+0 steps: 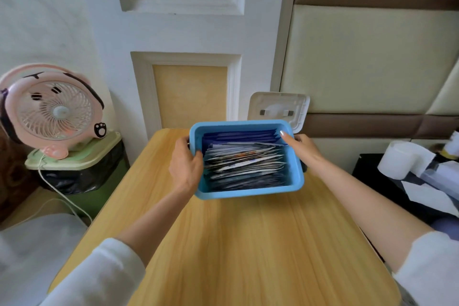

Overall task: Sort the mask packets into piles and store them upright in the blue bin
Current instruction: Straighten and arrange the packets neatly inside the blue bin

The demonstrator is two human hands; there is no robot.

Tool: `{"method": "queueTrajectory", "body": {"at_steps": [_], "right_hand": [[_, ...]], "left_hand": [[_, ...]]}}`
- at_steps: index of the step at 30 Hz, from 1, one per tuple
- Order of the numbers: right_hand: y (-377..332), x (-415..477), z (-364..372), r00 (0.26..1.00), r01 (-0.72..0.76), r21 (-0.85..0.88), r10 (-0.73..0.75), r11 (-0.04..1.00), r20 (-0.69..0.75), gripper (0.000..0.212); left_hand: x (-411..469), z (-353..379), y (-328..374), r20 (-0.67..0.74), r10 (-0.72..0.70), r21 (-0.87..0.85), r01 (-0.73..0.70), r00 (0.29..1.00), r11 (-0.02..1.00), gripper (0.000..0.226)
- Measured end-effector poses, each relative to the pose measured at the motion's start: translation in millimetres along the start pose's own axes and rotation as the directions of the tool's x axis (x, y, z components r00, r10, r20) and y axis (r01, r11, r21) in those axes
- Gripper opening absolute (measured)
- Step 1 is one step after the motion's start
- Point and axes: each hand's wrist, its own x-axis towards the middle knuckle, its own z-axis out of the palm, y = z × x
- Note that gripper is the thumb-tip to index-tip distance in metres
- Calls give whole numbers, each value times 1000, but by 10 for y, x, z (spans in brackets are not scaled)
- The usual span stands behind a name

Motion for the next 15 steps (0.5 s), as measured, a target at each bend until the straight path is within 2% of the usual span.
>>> {"method": "queueTrajectory", "body": {"at_steps": [2,5,7,11,13,15], "right_hand": [[70,1,-46,997,-51,83,46,995,59,57],[154,-50,-52,985,-79,67,67,995,162,34],[166,-6,-4,992,-38,84,28,996,123,36],[-206,93,73,972,227,39,-224,973,-66,34],[-509,117,79,919,376,-114,-386,920,-80,36],[-736,149,86,832,519,-313,-554,795,-29,41]], "left_hand": [[2,26,-5,-34,-20,-27,19,999,999,32],[3,72,-10,-106,-94,-101,83,990,991,33],[9,90,-40,-149,-142,-151,120,978,981,32],[-116,130,-110,-166,-228,-328,164,959,930,24],[-210,155,-233,-63,-260,-411,212,964,886,13],[-229,141,-405,98,-272,-350,289,957,891,14]]}}
